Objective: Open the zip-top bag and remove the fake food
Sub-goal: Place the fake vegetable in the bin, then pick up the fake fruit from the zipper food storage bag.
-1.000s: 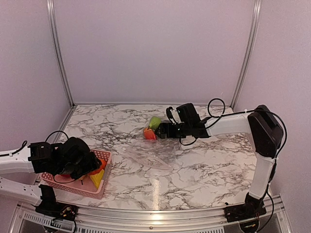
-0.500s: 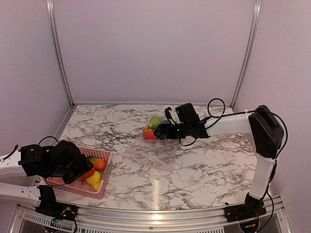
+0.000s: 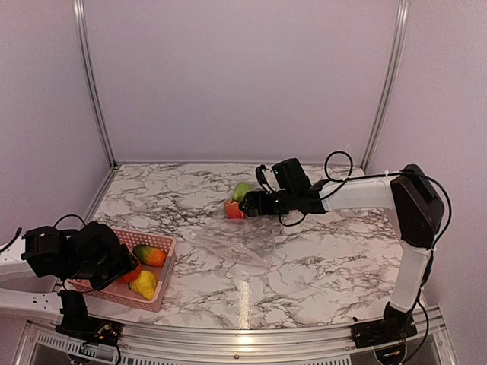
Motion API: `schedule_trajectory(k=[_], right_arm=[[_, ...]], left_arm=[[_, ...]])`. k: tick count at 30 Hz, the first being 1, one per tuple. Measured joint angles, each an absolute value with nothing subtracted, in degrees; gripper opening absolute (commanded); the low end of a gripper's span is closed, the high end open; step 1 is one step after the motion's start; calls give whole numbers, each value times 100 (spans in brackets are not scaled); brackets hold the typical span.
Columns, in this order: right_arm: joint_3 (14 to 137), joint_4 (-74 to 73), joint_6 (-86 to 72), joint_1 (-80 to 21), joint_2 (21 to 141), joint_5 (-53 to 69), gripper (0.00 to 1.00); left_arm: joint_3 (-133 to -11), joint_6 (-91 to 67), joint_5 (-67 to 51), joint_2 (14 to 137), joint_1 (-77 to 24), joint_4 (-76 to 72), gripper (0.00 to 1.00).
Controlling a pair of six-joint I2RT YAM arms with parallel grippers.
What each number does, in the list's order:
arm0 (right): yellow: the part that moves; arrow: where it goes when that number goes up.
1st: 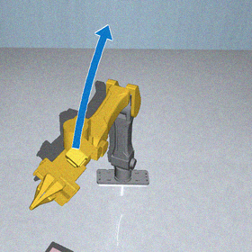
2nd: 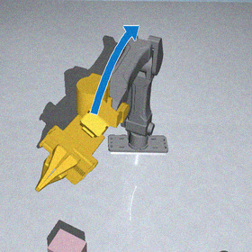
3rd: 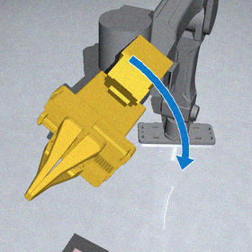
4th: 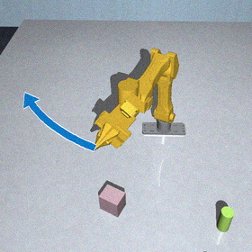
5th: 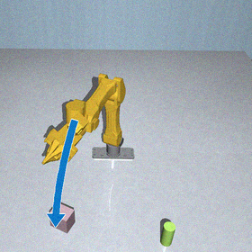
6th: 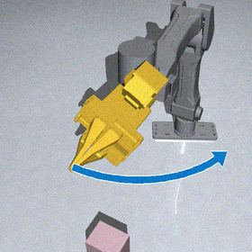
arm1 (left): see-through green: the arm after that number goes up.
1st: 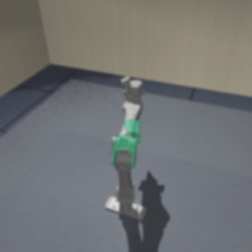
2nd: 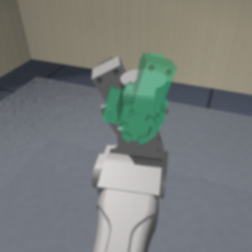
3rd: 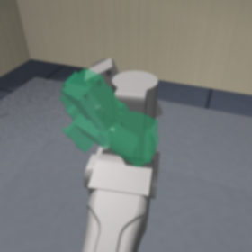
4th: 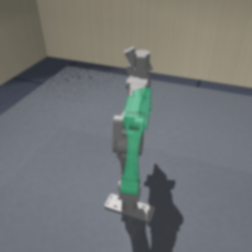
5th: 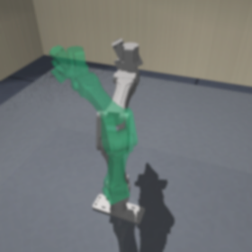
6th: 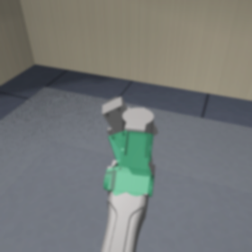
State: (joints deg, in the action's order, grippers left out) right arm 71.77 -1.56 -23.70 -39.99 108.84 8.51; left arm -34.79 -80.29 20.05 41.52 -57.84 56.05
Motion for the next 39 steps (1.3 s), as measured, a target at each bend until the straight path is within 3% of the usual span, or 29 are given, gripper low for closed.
schedule_trajectory(k=[10,19,29,32,39], right_arm=[[7244,-233,-2370,-4036,10884,819,94],[7310,-309,-2357,-4064,10884,794,94],[7467,-445,-2329,-4069,10901,735,92],[7787,-598,-2329,-4093,11063,701,85],[9026,-993,-2285,-4250,11815,650,62]], left_arm=[[-3704,-8075,2161,3966,-5784,5948,87],[-3833,-7891,2259,4128,-5784,5964,79],[-3962,-7269,2233,4895,-5784,5105,79],[-4010,-7013,2154,5109,-5784,4755,76],[-4174,-6259,1918,6182,-5828,3358,58]])
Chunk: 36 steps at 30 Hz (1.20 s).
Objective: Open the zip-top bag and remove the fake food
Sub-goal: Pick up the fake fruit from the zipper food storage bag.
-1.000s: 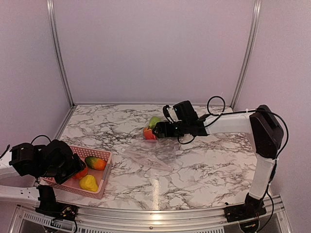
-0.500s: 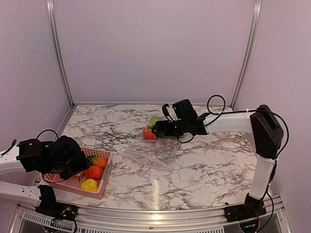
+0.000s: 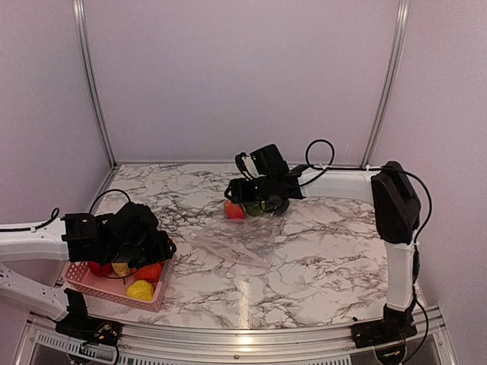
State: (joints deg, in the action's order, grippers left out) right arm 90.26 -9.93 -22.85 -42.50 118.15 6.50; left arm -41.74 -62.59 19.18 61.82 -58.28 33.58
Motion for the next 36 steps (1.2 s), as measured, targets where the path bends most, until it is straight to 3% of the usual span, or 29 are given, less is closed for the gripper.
schedule_trajectory(k=[5,10,13,17,36], right_arm=[[9513,-1155,-2268,-4287,12296,617,49],[9690,-1313,-2270,-4287,12772,558,46],[9751,-1321,-2290,-4274,12857,445,48],[9765,-1334,-2394,-4274,12860,370,58],[9994,-1441,-2069,-4388,13181,89,56]], left_arm=[[-4442,-5815,1750,6963,-5863,2504,50],[-4464,-5555,1570,7369,-5898,1907,45],[-4464,-5439,1494,7557,-5933,1667,43],[-4508,-5297,1391,7850,-5983,1356,40],[-4818,-5098,1149,9109,-5999,346,37]])
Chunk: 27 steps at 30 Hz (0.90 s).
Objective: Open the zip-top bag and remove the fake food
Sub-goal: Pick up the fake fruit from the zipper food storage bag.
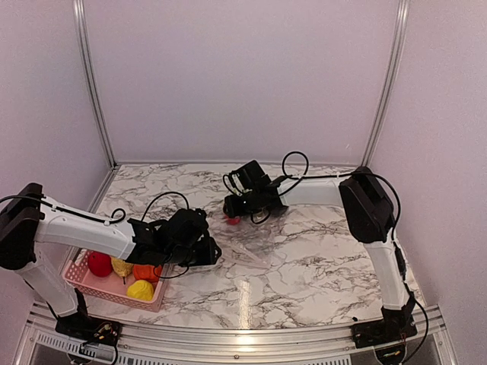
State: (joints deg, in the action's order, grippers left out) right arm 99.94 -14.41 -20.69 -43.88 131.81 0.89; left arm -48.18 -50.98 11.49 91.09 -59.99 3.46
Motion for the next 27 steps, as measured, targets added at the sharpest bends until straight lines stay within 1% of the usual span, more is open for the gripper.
schedule_trajectory(k=[6,9,14,27], right_arm=[[9994,-1468,-1959,-4397,13176,86,43],[9992,-1474,-1944,-4397,13137,110,40],[9957,-1634,-1981,-4397,12999,296,36],[9653,-1927,-2290,-4397,12488,910,36]], left_arm=[[-4849,-5098,1096,9185,-5999,235,36],[-4893,-5096,1094,9212,-5999,193,36],[-4930,-5089,1094,9284,-5994,154,36],[-4945,-5004,1087,9454,-5896,-172,35]])
